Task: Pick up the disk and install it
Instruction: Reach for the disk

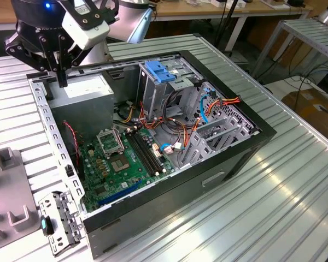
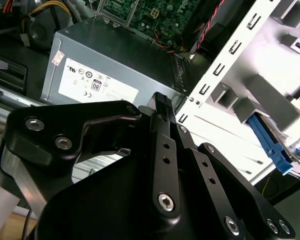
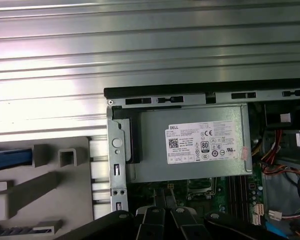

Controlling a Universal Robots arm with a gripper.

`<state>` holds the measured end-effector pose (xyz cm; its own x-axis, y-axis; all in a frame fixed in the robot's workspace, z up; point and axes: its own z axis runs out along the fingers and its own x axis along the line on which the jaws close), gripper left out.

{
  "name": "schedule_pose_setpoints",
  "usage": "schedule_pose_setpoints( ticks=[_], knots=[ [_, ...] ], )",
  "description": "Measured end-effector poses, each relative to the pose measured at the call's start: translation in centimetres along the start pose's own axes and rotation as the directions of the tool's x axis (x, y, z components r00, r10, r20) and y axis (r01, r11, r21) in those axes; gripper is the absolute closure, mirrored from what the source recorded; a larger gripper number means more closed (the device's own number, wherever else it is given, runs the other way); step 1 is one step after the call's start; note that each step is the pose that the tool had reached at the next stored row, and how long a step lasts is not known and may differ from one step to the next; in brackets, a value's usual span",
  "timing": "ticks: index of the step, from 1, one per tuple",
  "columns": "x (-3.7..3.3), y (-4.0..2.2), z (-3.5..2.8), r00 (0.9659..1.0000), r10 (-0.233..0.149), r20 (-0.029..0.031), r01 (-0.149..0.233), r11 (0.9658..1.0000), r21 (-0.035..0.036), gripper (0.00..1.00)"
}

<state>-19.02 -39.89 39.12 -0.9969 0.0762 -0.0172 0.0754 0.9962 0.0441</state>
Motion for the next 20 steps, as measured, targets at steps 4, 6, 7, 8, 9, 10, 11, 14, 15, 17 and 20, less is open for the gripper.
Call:
schedule_pose_setpoints(
  ticks=[4,6,7,8,9,10,11,14,15,17,20],
  knots=[
    [0.18,-0.02,0.00,1.0000,0.000,-0.0004,0.000,1.0000,0.0000,0.89],
    [0.34,-0.03,0.00,1.0000,0.000,-0.0008,0.000,1.0000,0.0001,0.89],
    [0.39,-0.03,0.01,1.0000,0.000,-0.0010,0.000,1.0000,0.0000,0.89],
    [0.43,-0.03,0.01,1.0000,0.000,-0.0011,0.000,1.0000,0.0000,0.89],
    [0.54,-0.04,0.01,1.0000,0.000,-0.0015,0.000,1.0000,0.0001,0.89],
    [0.61,-0.05,0.01,1.0000,0.000,-0.0018,0.000,1.0000,0.0001,0.89],
    [0.67,-0.05,0.01,1.0000,0.000,-0.0020,0.000,1.0000,0.0001,0.89],
    [0.98,-0.08,0.02,1.0000,0.000,-0.0022,0.000,1.0000,0.0002,0.89],
    [1.48,-0.11,0.01,1.0000,0.000,-0.0034,0.000,1.0000,0.0003,0.89],
    [2.63,-0.21,0.03,0.9999,0.000,-0.0113,0.000,1.0000,0.0008,0.89],
    [3.10,-0.24,0.04,0.9999,0.001,-0.0164,-0.001,1.0000,0.0012,0.89]
  ],
)
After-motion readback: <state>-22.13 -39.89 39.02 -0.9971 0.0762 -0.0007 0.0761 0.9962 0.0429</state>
